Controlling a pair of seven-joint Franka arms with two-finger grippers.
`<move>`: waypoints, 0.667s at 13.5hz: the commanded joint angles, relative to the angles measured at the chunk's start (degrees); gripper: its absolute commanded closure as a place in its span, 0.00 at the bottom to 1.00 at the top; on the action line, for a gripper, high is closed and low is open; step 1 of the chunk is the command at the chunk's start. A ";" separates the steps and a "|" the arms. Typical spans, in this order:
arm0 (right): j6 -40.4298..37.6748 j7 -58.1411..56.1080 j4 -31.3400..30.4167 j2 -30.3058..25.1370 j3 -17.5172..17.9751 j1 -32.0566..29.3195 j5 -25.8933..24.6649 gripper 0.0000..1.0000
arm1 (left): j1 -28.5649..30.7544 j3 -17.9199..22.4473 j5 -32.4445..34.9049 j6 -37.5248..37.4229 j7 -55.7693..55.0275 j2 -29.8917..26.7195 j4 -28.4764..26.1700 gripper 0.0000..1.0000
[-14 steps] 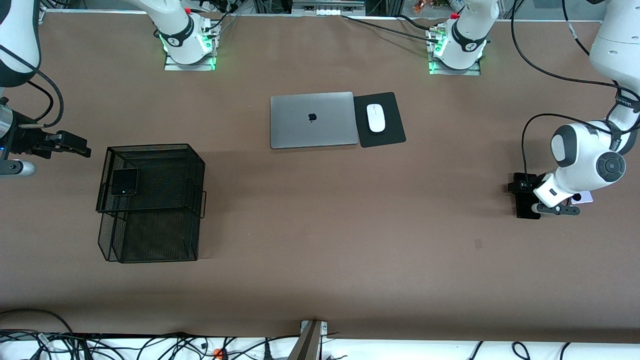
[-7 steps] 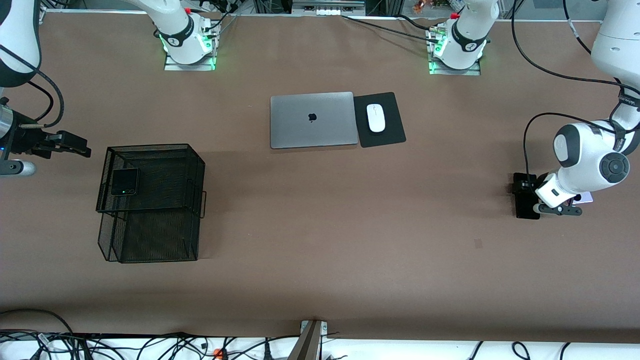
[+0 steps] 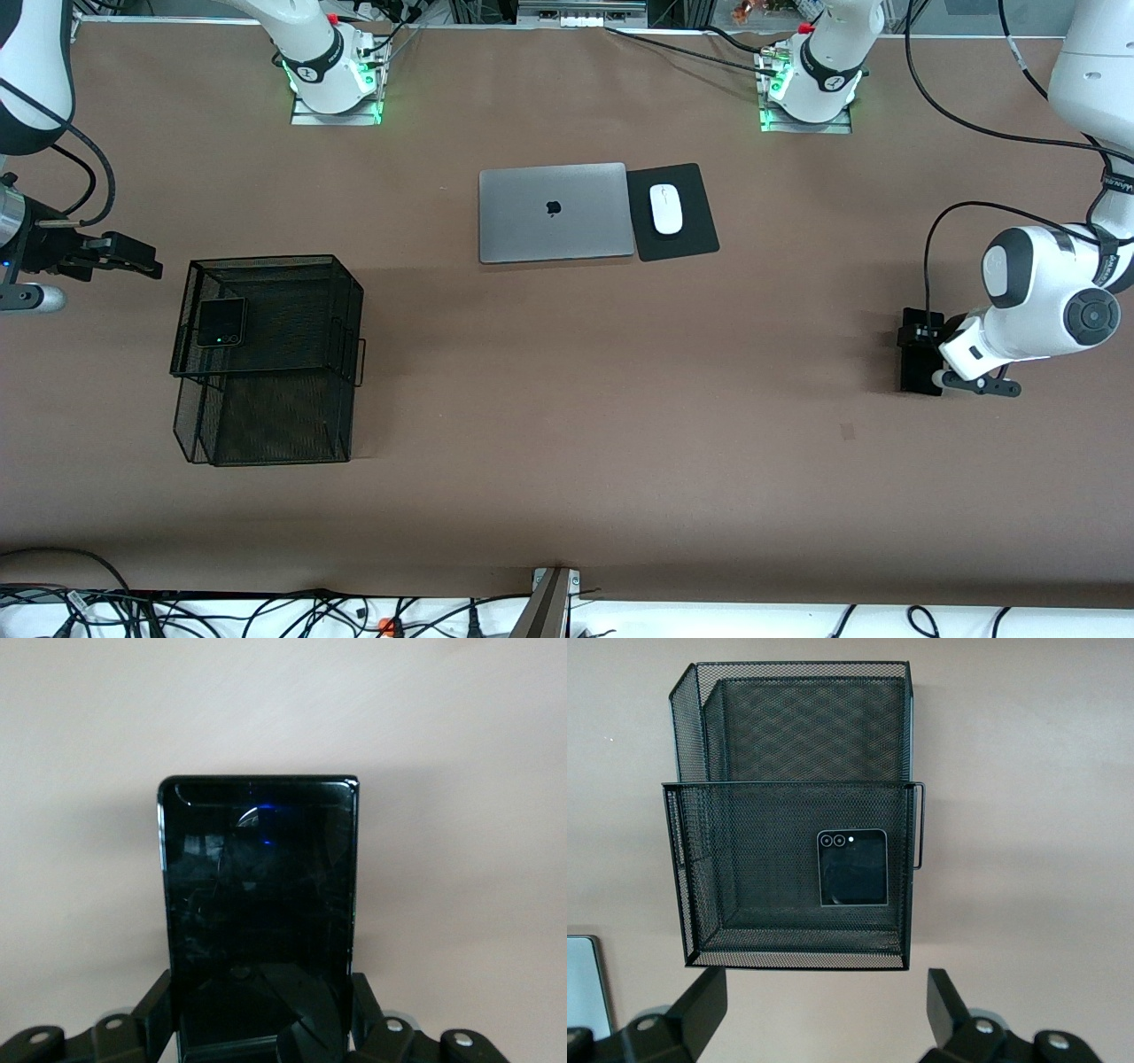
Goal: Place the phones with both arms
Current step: 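Carry the bar phone toward the laptop with the left gripper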
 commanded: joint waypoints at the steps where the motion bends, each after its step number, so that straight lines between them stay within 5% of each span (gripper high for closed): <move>1: -0.67 1.07 -0.17 -0.60 0.29 0.11 -0.97 0.00 | -1.24 -8.81 -0.06 -4.20 -7.52 -0.96 3.34 0.80; 9: -0.67 1.07 -0.17 -0.51 0.29 0.11 -0.97 0.00 | -27.76 -10.16 0.03 -2.80 -42.95 11.07 19.41 0.78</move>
